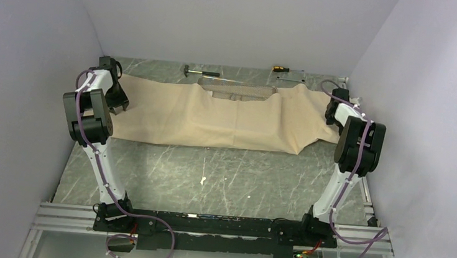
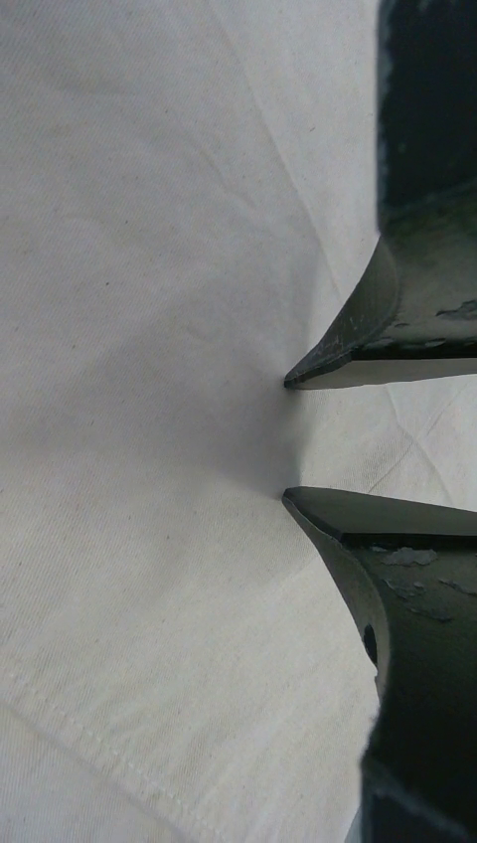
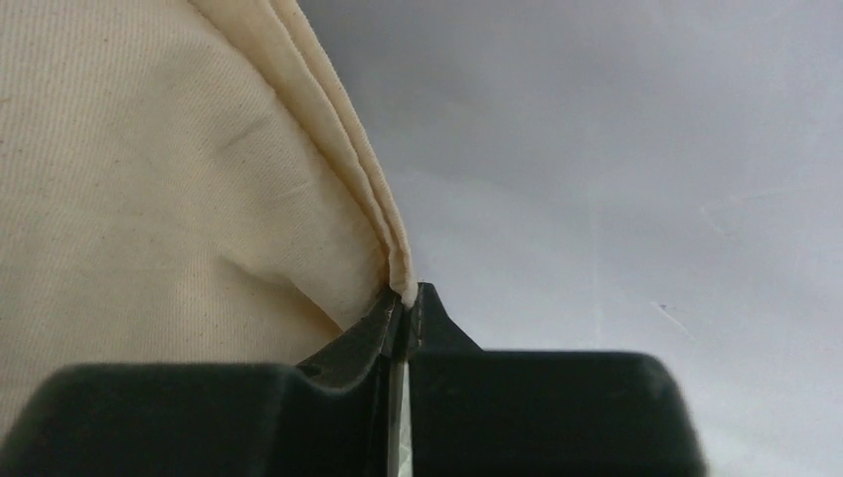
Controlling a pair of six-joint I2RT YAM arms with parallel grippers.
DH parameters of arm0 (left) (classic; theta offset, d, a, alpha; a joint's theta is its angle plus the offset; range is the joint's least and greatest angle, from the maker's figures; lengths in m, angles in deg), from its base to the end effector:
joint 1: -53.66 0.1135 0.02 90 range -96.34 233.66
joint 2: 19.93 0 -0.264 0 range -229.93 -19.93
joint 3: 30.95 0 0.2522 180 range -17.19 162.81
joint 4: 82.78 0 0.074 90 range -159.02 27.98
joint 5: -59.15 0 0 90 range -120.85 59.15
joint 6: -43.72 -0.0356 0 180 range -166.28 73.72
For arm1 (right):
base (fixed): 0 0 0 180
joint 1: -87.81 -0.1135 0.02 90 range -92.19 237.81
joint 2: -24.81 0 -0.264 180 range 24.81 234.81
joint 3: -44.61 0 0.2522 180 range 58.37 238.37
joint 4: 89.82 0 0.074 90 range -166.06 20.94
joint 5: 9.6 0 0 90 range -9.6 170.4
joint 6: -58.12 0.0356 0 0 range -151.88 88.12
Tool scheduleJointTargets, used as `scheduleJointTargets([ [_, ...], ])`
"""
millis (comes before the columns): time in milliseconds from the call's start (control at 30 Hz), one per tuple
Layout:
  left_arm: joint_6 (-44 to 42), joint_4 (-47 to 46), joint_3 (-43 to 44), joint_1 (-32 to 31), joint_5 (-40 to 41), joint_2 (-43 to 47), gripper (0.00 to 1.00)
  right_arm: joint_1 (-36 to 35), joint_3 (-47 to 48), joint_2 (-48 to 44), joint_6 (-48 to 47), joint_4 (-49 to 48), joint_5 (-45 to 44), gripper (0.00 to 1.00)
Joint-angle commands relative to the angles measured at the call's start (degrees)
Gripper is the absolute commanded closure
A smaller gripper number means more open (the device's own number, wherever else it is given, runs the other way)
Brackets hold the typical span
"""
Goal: Open and lay out the surgical kit
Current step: Open the surgical kit at the center of the board.
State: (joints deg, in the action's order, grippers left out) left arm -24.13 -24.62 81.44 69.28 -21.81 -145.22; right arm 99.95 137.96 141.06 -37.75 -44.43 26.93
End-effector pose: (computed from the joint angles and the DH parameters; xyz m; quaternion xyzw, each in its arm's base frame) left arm 0.4355 0.1276 0.1694 -0.3305 0.9262 0.0683 0.1682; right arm 0.3892 -0.1130 0.1637 0.1326 0.8712 -0.4627 0.0970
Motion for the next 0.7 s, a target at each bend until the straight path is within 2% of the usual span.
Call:
scheduleJointTargets([
  [0,-0.3,2.1,1.8,0.9,4.1,-0.7,0.53,1.7,0.8,-1.7,0.7,-1.1,-6.4,0.79],
  [100,-0.3,2.6,2.5,0.9,3.9,-1.1,0.53,1.9,-0.1,-3.4,0.7,-1.7,-5.7,0.46],
  [200,-1.6,3.1,4.0,0.9,2.5,-1.6,0.52,2.3,1.4,-6.0,2.4,0.0,-2.5,0.37],
  [300,-4.3,5.7,7.6,0.9,2.0,-2.9,0.51,2.4,2.7,-10.4,2.9,1.2,5.8,0.35],
  [533,-5.8,5.4,8.2,0.9,0.0,-2.0,0.5,2.4,1.7,-15.8,10.0,4.0,42.6,0.38],
  [667,-5.1,5.1,6.0,0.9,-0.9,-1.1,0.5,2.4,1.3,-14.2,14.7,2.9,52.3,0.42],
])
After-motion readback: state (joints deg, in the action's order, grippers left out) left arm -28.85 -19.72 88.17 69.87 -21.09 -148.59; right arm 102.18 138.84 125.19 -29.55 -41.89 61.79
